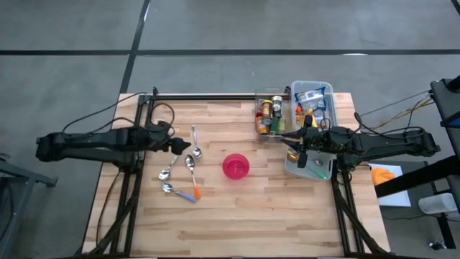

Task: Pick & Place Food Item
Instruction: Put the orange spoon into the gray bin

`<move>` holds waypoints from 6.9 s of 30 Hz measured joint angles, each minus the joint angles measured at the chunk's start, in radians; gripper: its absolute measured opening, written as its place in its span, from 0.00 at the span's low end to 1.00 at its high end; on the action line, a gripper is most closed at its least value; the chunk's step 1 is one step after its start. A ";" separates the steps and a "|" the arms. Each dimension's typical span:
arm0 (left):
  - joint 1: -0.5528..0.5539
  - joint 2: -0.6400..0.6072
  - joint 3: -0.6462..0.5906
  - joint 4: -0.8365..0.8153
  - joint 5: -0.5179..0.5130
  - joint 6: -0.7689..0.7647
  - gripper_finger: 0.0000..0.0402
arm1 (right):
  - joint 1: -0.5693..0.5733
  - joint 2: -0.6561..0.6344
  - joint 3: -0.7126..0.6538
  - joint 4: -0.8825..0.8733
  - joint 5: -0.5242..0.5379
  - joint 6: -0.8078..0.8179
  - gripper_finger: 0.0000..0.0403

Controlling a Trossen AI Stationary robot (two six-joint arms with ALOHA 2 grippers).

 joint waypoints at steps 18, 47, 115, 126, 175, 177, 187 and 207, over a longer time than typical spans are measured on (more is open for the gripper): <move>-0.200 0.425 0.173 -0.107 0.071 -0.554 0.99 | 0.000 0.000 0.000 0.000 0.000 0.000 0.21; -0.296 0.782 0.377 -0.352 0.183 -0.969 0.98 | 0.000 0.000 0.000 0.000 0.000 0.000 0.21; -0.251 0.967 0.368 -0.201 0.097 -0.943 0.01 | 0.000 0.000 0.000 0.000 0.000 0.000 0.21; -0.251 0.935 0.366 -0.192 0.099 -0.937 0.00 | 0.000 0.000 0.000 0.000 0.000 0.000 0.21; -0.213 1.035 0.751 0.395 -0.236 -0.029 0.00 | 0.000 0.000 0.000 0.000 0.000 0.000 0.21; -0.205 1.093 0.807 0.394 -0.222 -0.049 0.00 | 0.000 0.000 0.000 0.000 0.000 0.000 0.21; -0.178 1.335 1.024 0.392 -0.110 -0.188 0.00 | 0.000 0.000 0.000 0.000 0.000 0.000 0.21; -0.169 1.565 1.127 0.419 0.102 -0.376 0.00 | 0.000 0.000 0.000 0.000 0.000 0.000 0.21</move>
